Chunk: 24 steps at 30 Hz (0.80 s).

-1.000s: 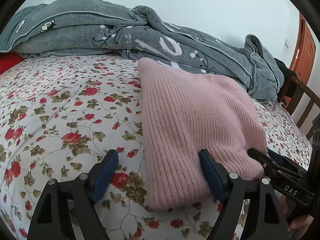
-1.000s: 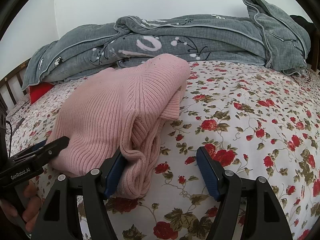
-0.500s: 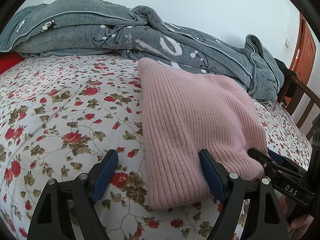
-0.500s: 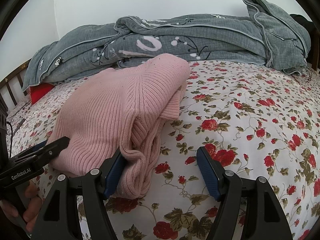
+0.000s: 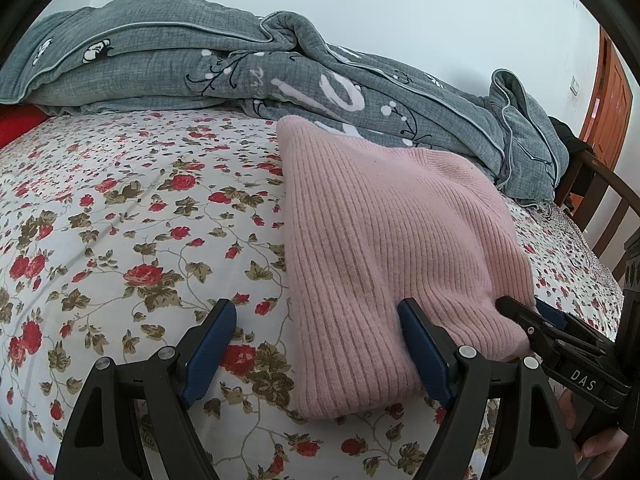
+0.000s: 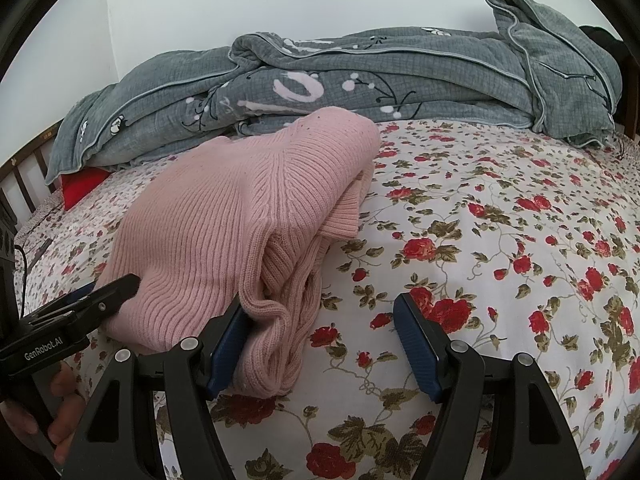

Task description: Fold small clothes

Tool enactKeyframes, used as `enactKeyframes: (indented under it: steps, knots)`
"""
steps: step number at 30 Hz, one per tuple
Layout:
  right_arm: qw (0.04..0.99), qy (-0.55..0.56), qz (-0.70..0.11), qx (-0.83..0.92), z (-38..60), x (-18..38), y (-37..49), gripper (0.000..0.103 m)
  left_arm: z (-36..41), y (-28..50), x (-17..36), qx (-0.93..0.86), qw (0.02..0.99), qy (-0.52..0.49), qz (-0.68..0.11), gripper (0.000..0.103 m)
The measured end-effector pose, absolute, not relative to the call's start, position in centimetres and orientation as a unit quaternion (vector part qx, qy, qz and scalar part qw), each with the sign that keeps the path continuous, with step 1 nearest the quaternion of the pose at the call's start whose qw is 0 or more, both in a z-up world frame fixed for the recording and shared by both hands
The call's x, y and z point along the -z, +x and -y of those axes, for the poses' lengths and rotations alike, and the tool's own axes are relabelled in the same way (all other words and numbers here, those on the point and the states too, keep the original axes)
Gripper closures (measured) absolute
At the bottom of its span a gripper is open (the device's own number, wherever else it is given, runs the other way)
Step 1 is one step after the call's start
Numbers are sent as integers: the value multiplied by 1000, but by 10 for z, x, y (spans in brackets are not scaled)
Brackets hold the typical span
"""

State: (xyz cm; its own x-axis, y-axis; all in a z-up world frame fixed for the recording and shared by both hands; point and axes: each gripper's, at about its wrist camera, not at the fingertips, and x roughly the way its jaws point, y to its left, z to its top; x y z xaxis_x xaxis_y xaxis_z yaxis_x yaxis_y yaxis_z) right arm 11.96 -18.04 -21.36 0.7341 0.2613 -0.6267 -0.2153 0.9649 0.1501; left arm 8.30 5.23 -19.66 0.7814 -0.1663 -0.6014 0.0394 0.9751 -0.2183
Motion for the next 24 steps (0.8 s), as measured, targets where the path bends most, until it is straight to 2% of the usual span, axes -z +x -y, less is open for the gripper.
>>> enactKeyframes:
  steps: [9, 15, 19, 24]
  knots:
    - [933, 10, -333, -139, 180, 209, 111, 33, -50, 68, 189, 40, 942, -94, -319, 21]
    - [920, 44, -338, -193, 214, 176, 105, 32, -60, 56, 151, 56, 947, -59, -310, 21]
    - [929, 73, -302, -200, 224, 139, 127, 32, -73, 79, 122, 39, 947, -74, -311, 21]
    - [933, 56, -299, -192, 202, 130, 174, 32, -74, 108, 102, 6, 948, -63, -312, 21]
